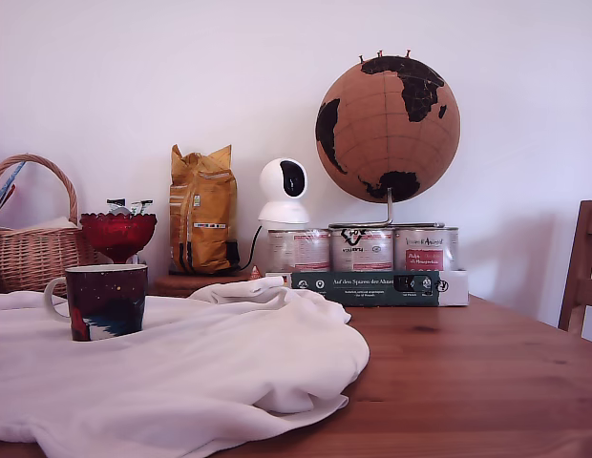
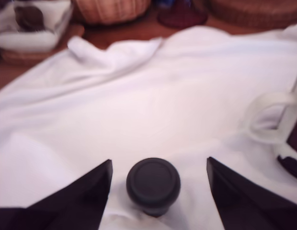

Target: Pick the grey coffee capsule and place it inside the red coffee cup

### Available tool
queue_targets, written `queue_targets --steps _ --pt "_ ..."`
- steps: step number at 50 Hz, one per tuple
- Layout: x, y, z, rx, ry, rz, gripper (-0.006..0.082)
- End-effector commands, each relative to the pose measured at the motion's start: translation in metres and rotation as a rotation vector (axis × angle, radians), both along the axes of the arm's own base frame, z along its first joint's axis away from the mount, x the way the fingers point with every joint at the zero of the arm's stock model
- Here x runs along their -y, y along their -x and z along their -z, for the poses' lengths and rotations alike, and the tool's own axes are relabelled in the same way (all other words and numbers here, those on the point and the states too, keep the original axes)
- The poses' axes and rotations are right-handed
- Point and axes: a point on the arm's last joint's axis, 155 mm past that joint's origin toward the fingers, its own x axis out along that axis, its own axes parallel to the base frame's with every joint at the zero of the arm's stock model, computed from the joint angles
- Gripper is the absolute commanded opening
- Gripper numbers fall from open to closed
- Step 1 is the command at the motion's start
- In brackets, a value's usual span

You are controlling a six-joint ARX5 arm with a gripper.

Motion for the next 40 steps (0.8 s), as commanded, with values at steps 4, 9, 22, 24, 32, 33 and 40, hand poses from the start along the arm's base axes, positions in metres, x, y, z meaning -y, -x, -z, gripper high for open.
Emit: queue_targets --steps 4,9,22,24,32,33,40 --pt "-0.006 -0.012 0.007 -0.011 -0.002 -0.007 0.0568" --pt "-0.011 -0.015 0.015 -0.034 0.000 -0.016 0.0498" --pt "-0.011 -0.012 0.026 -0.075 0.001 0.001 0.0174" --pt "-0.011 -0.013 0.023 -0.061 -0.001 0.001 0.0151" --pt "-0.008 -0.026 -0.006 0.052 -0.003 0.019 0.0142" --pt "-0.006 -0.028 -0.011 0.068 0.002 0.022 0.0142" --pt "0.008 -0.040 -0.053 0.187 0.073 0.064 0.0142"
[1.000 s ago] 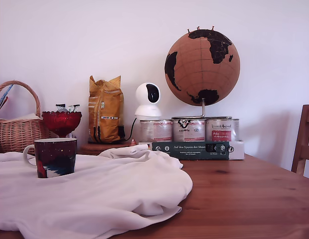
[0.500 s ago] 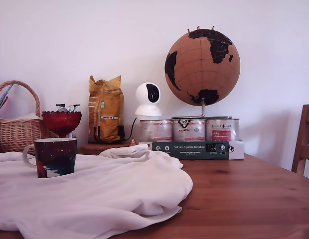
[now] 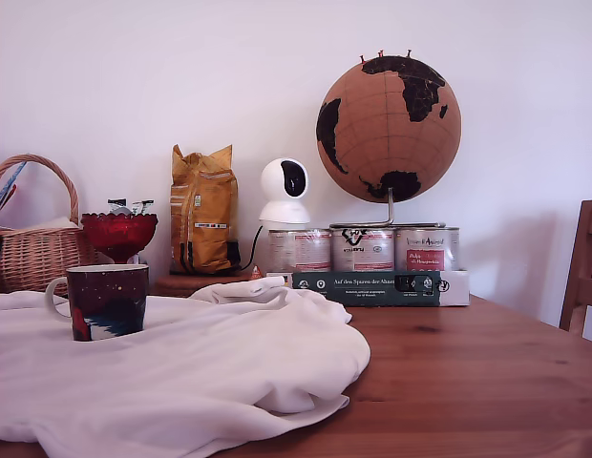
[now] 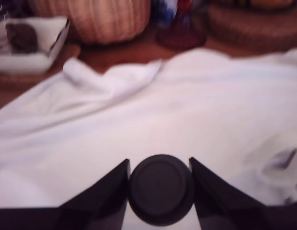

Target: Pick the grey coffee capsule and place it inside the red coffee cup

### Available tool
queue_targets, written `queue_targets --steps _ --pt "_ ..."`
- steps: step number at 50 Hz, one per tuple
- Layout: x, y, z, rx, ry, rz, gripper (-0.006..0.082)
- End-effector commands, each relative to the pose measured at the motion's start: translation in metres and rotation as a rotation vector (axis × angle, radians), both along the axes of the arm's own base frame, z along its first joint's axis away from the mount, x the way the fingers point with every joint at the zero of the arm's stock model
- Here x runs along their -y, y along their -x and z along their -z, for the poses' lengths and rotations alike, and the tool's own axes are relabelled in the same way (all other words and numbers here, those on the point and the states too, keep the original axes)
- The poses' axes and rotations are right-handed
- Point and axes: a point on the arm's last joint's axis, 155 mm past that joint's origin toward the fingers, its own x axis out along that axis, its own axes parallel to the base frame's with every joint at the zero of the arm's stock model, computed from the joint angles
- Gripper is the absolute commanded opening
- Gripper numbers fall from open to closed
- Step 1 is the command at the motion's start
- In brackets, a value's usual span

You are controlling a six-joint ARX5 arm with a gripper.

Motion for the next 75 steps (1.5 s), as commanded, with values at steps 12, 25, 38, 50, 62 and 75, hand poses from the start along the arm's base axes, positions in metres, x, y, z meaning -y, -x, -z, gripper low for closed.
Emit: queue_targets --steps 12,25,38,50,62,75 --pt "0.062 -0.027 -0.101 0.237 0.100 0.185 0.0142" --pt "0.129 -0.024 -0.092 0.155 0.090 0.332 0.0142" --pt "0.140 -0.018 -0.073 0.083 0.043 0.343 0.0142" --pt "0.131 -0.018 -0.064 0.049 0.017 0.315 0.0492" --pt "0.129 -0.014 -0.050 -0.015 0.002 0.312 0.0682" --pt "0.129 -0.014 -0.071 0.018 0.001 0.312 0.0588"
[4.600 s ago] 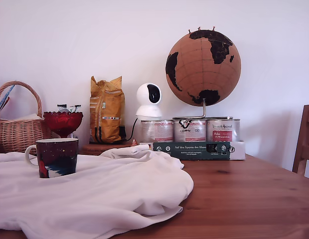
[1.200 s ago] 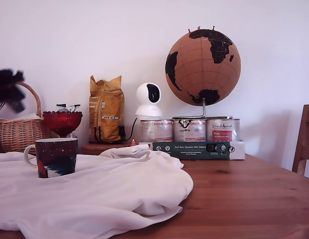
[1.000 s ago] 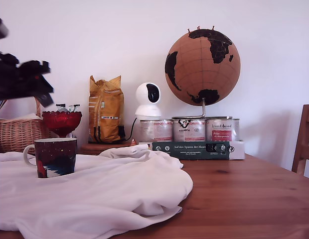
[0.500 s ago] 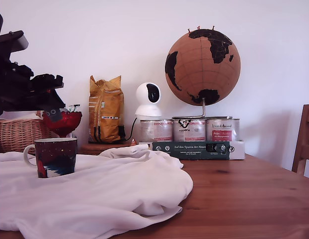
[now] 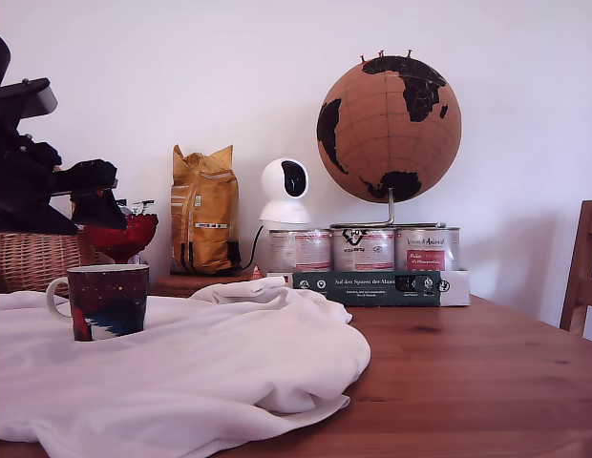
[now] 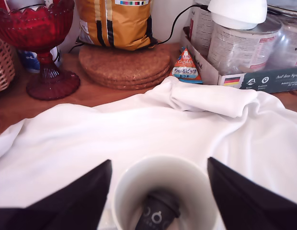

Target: Pick the grey coffee capsule and place it inside the red coffee cup

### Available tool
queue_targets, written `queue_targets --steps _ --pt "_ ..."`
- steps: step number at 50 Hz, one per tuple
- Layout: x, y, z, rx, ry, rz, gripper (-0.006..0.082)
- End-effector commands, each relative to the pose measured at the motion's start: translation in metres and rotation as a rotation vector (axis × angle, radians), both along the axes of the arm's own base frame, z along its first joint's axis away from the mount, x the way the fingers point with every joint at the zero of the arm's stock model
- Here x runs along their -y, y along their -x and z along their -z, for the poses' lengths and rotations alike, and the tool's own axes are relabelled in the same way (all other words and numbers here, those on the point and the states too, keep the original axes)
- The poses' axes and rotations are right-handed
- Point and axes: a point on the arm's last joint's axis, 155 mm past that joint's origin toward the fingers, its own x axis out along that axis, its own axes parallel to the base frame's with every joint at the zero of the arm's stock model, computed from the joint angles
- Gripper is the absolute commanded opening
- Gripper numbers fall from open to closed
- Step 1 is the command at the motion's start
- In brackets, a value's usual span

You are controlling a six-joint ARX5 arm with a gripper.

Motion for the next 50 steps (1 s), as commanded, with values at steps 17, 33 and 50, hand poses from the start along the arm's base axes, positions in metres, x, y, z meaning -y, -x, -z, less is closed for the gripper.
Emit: queue_targets --steps 17,33,50 --pt "-0.018 0.029 -0.106 0.206 -0.045 -0.018 -0.0024" --pt "-0.044 0.076 -0.133 0.168 -0.037 -0.080 -0.0024" --pt "-0.049 0.136 -0.139 0.092 -0.002 -0.090 -0.0024"
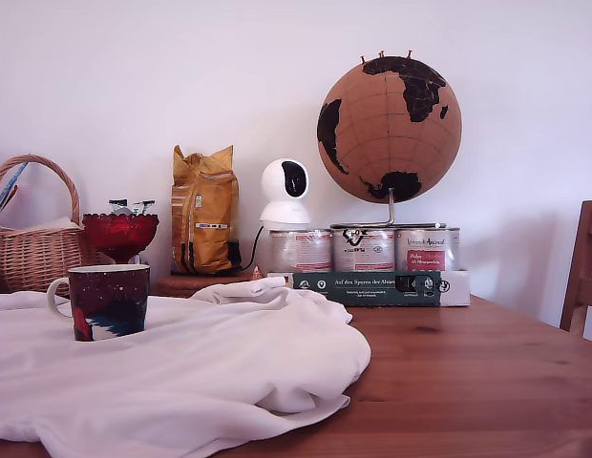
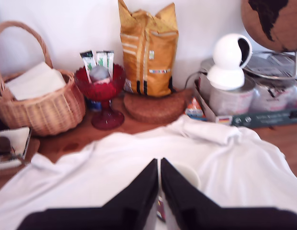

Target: Pick the grey coffee capsule and place it inside the red coffee cup

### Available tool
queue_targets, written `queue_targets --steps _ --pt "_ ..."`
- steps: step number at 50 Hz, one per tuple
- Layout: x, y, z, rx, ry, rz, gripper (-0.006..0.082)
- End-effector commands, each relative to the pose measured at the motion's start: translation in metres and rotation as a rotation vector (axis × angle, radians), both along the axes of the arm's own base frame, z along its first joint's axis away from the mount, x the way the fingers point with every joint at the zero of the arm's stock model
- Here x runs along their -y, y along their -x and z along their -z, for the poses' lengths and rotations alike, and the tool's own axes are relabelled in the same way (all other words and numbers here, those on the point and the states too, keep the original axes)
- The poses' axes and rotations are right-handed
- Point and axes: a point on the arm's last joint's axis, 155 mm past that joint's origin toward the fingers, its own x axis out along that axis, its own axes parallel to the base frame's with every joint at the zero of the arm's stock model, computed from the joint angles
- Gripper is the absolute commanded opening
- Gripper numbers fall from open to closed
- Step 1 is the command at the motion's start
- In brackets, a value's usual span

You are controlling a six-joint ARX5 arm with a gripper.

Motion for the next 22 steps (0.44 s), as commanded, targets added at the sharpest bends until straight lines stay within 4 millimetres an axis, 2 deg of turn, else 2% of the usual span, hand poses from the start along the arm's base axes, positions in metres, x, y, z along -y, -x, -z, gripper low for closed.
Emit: queue_targets --steps 1,11,22 --pt "0.000 0.008 0.005 -0.029 0.022 0.000 -0.0024" --pt "0.000 0.036 0.003 -0.102 0.028 0.005 -0.0024" --pt "-0.003 0.052 -0.011 -0.066 0.028 -0.005 -0.0024"
